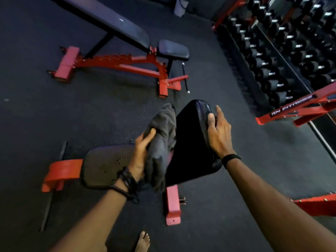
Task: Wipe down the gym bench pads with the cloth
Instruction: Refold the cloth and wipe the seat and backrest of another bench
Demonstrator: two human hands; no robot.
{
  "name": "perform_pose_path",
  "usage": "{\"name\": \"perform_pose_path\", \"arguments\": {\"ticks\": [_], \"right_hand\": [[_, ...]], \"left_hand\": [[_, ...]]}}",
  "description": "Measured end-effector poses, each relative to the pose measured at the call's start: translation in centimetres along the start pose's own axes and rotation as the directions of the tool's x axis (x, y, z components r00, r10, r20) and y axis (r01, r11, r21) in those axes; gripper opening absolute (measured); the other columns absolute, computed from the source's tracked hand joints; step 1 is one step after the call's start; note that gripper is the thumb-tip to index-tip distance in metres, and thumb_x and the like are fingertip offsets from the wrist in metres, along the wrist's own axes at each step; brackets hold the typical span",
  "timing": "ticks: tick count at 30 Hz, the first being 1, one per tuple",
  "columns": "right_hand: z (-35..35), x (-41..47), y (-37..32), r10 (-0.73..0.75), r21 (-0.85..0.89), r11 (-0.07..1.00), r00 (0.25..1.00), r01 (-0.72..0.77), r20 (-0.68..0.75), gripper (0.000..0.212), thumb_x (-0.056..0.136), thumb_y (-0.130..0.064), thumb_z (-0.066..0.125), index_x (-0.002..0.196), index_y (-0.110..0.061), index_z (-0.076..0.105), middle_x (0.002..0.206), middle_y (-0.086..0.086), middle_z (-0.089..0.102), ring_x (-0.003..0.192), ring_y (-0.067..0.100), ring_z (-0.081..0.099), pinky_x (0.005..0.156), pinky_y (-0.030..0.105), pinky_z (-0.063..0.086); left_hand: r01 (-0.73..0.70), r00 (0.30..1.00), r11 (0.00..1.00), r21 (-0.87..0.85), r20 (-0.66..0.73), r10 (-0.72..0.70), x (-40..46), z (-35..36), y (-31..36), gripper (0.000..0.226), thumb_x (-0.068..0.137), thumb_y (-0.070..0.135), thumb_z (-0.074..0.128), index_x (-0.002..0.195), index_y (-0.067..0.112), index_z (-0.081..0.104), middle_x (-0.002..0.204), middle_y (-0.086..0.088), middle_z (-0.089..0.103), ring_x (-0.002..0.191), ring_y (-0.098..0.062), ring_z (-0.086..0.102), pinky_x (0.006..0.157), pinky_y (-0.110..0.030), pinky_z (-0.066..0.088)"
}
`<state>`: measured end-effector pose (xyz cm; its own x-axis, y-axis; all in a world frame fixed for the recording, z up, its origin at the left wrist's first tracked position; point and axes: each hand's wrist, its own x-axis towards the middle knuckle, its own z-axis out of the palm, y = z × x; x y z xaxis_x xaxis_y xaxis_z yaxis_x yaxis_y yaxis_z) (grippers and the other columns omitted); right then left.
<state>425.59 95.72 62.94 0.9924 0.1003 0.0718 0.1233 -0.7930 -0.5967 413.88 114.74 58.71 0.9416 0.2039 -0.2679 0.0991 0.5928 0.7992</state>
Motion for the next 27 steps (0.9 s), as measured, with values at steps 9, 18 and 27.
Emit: {"name": "perform_pose_path", "arguments": {"ticks": [9, 18, 27], "right_hand": [[0.7, -5.5, -11.4, -0.735, -0.032, 0.529, 0.476, 0.848, 0.482, 0.079, 0.084, -0.059, 0.065, 0.150, -0.029, 0.034, 0.156, -0.001, 0.036, 0.144, 0.019, 0.030, 0.116, 0.039, 0.021], [2.1, -6.8, -18.4, -0.685, 0.072, 0.647, 0.537, 0.759, 0.493, 0.024, 0.079, -0.018, 0.069, 0.100, -0.021, 0.058, 0.088, 0.001, 0.066, 0.084, 0.026, 0.063, 0.071, 0.043, 0.051], [1.4, -6.1, -20.0, -0.587, 0.015, 0.692, 0.552, 0.721, 0.592, 0.034, 0.079, -0.018, 0.076, 0.105, -0.028, 0.057, 0.096, -0.009, 0.063, 0.091, 0.017, 0.061, 0.080, 0.047, 0.053]], "left_hand": [[0.145, 0.974, 0.939, 0.311, 0.123, -0.191, -6.1, -6.0, 9.9, 0.025, 0.092, 0.016, 0.050, 0.105, 0.014, 0.072, 0.104, -0.002, 0.075, 0.100, -0.014, 0.069, 0.077, -0.018, 0.054], [0.003, 0.974, 0.670, 0.742, 0.150, -0.170, -10.8, -10.5, 14.2, 0.098, 0.058, 0.062, 0.083, 0.138, 0.023, 0.046, 0.136, 0.001, 0.057, 0.124, -0.012, 0.056, 0.106, -0.032, 0.044], [0.024, 0.941, 0.111, 0.994, -0.059, 0.332, -12.1, -12.7, 15.3, 0.019, 0.071, 0.012, 0.066, 0.089, 0.019, 0.070, 0.090, -0.009, 0.071, 0.095, -0.029, 0.065, 0.078, -0.037, 0.055]]}}
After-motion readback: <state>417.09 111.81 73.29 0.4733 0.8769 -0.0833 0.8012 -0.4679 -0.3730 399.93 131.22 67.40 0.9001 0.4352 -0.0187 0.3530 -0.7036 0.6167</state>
